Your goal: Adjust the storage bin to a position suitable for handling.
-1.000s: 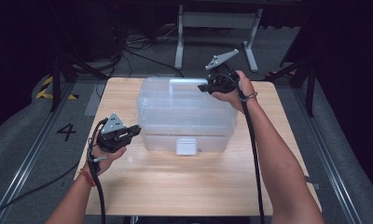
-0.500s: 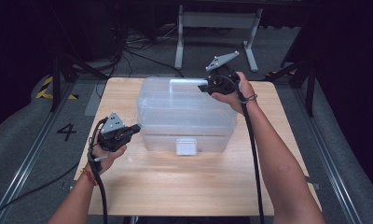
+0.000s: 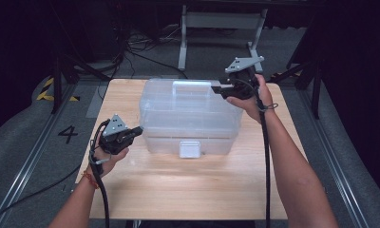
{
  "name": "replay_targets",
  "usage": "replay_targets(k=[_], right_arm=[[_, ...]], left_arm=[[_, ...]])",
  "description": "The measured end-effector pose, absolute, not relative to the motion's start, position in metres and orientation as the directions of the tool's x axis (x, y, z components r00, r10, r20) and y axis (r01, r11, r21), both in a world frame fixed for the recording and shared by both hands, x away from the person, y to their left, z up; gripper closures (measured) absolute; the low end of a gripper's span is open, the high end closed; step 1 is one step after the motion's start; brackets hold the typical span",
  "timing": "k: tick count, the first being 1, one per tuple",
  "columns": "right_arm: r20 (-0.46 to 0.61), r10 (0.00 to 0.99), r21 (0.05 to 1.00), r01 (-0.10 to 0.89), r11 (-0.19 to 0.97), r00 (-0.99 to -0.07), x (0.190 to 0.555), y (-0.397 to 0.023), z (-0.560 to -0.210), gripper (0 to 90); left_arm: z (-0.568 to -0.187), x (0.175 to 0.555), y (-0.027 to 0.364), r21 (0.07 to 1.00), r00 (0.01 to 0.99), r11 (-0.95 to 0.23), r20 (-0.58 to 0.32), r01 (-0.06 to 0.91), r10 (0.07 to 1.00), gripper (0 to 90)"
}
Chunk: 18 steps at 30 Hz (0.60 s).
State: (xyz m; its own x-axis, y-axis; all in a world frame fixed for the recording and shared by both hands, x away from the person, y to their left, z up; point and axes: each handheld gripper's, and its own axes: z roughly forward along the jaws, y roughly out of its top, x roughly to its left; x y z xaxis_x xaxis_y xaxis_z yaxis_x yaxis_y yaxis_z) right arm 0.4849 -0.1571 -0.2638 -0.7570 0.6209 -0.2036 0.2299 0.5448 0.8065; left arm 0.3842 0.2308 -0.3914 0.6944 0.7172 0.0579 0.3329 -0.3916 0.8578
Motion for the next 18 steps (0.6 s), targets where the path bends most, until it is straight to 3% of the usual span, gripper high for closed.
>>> replay_targets(k=[11,18], right_arm=[[-0.203,0.654,0.839,0.216,0.5,-0.728,0.453,-0.205,-0.262,53.7],[-0.21,0.673,0.833,0.23,0.502,-0.71,0.436,-0.232,-0.278,46.1]], left_arm=[[-0.387,0.385,0.231,0.854,0.695,-0.405,0.073,0.327,0.716,90.0],[-0.382,0.386,0.23,0.853,0.691,-0.409,0.082,0.323,0.718,90.0]])
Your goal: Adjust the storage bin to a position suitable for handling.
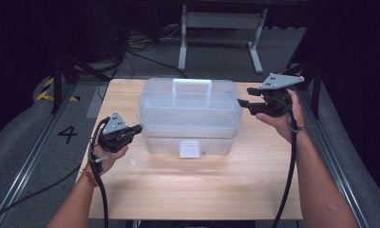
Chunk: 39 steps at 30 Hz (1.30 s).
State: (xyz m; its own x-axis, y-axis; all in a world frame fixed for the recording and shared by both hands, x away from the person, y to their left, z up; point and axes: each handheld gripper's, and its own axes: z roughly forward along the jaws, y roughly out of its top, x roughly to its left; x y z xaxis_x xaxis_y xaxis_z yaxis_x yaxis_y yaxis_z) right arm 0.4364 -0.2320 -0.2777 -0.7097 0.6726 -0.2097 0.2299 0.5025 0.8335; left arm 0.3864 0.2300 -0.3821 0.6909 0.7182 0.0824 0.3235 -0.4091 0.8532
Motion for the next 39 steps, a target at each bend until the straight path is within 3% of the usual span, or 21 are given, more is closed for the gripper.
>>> replay_targets(k=[15,30,39], right_arm=[[-0.174,0.717,0.862,0.249,0.443,-0.675,0.414,-0.273,-0.318,41.7],[-0.174,0.673,0.833,0.256,0.49,-0.719,0.414,-0.254,-0.361,37.1],[-0.207,0.696,0.869,0.197,0.453,-0.687,0.421,-0.238,-0.369,41.7]], left_arm=[[-0.377,0.39,0.229,0.856,0.687,-0.406,0.086,0.319,0.722,90.0],[-0.37,0.394,0.228,0.862,0.681,-0.399,0.091,0.311,0.727,90.0],[-0.369,0.396,0.227,0.869,0.681,-0.393,0.093,0.3,0.726,90.0]])
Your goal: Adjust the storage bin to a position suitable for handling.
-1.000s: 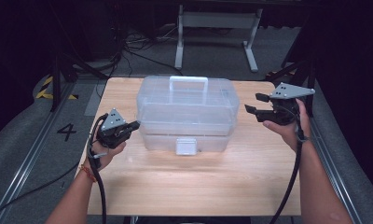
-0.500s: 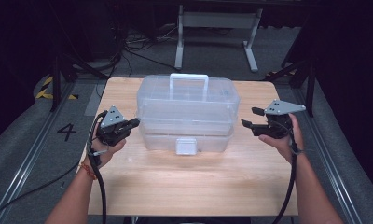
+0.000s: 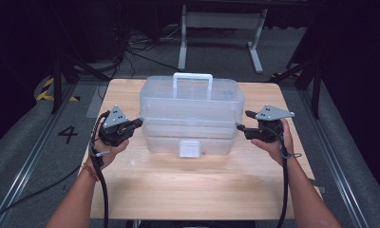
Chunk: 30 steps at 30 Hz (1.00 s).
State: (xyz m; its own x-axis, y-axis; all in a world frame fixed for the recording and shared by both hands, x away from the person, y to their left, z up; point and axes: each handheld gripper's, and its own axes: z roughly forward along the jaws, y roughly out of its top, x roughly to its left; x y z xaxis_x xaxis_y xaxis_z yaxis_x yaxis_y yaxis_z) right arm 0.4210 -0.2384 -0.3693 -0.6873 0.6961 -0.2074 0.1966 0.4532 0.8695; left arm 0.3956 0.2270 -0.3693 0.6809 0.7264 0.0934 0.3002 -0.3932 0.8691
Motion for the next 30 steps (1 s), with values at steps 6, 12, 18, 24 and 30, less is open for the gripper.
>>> replay_targets(k=[6,12,18,24,30], right_arm=[[-0.201,0.704,0.897,0.161,0.412,-0.681,0.421,-0.24,-0.368,44.1],[-0.202,0.719,0.912,0.141,0.386,-0.665,0.423,-0.24,-0.361,45.4],[-0.221,0.738,0.923,0.106,0.369,-0.638,0.429,-0.238,-0.35,50.3],[-0.232,0.752,0.926,0.097,0.365,-0.617,0.438,-0.231,-0.346,55.9],[-0.222,0.78,0.938,0.089,0.334,-0.585,0.448,-0.227,-0.34,56.8]], left_arm=[[-0.373,0.394,0.228,0.864,0.681,-0.404,0.102,0.301,0.725,90.0],[-0.384,0.394,0.23,0.848,0.677,-0.422,0.105,0.322,0.728,89.9],[-0.395,0.394,0.229,0.833,0.681,-0.438,0.106,0.337,0.725,89.5],[-0.403,0.394,0.232,0.835,0.676,-0.423,0.085,0.353,0.732,89.3],[-0.404,0.396,0.234,0.833,0.674,-0.425,0.089,0.353,0.733,88.9]])
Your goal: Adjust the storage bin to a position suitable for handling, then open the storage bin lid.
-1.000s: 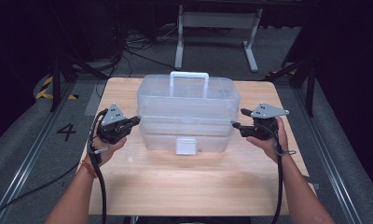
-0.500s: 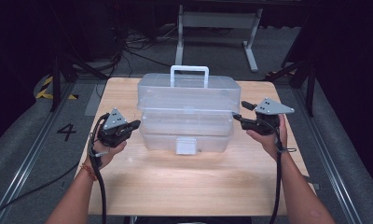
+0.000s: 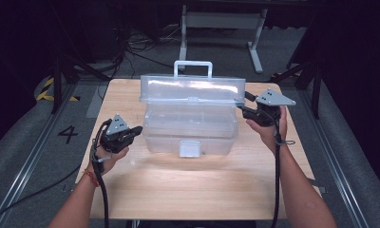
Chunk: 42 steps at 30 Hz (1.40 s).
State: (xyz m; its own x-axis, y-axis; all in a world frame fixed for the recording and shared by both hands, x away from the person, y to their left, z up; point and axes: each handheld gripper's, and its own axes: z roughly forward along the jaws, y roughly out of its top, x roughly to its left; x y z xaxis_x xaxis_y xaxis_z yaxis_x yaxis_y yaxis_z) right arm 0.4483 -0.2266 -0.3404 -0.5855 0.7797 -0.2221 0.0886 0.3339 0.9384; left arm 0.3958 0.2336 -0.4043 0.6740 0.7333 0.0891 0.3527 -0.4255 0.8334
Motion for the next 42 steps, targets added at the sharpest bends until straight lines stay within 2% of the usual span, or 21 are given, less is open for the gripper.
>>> replay_targets(k=[7,16,22,23,28,33,36,42], right_arm=[[-0.224,0.797,0.944,0.078,0.321,-0.561,0.454,-0.224,-0.335,59.4],[-0.226,0.822,0.949,0.071,0.307,-0.523,0.463,-0.223,-0.332,66.7],[-0.233,0.835,0.95,0.066,0.305,-0.499,0.469,-0.222,-0.329,69.4],[-0.23,0.839,0.952,0.066,0.3,-0.493,0.47,-0.222,-0.328,69.9],[-0.22,0.861,0.957,0.069,0.281,-0.458,0.474,-0.218,-0.326,72.4],[-0.2,0.88,0.965,0.071,0.254,-0.431,0.481,-0.214,-0.323,73.5],[-0.176,0.885,0.969,0.08,0.232,-0.43,0.486,-0.214,-0.322,74.1],[-0.173,0.89,0.968,0.092,0.232,-0.422,0.496,-0.213,-0.316,74.8]], left_arm=[[-0.404,0.395,0.234,0.835,0.674,-0.421,0.084,0.354,0.734,88.1],[-0.414,0.383,0.251,0.809,0.674,-0.452,0.095,0.377,0.732,80.6],[-0.437,0.371,0.263,0.746,0.694,-0.518,0.106,0.418,0.712,71.6],[-0.447,0.364,0.265,0.708,0.699,-0.56,0.133,0.43,0.703,69.6],[-0.469,0.35,0.273,0.648,0.712,-0.593,0.109,0.479,0.694,63.0],[-0.473,0.344,0.283,0.681,0.688,-0.538,0.069,0.497,0.723,56.7],[-0.478,0.347,0.291,0.704,0.671,-0.479,0.005,0.524,0.741,53.7],[-0.479,0.349,0.297,0.71,0.673,-0.476,0.004,0.519,0.74,49.2]])
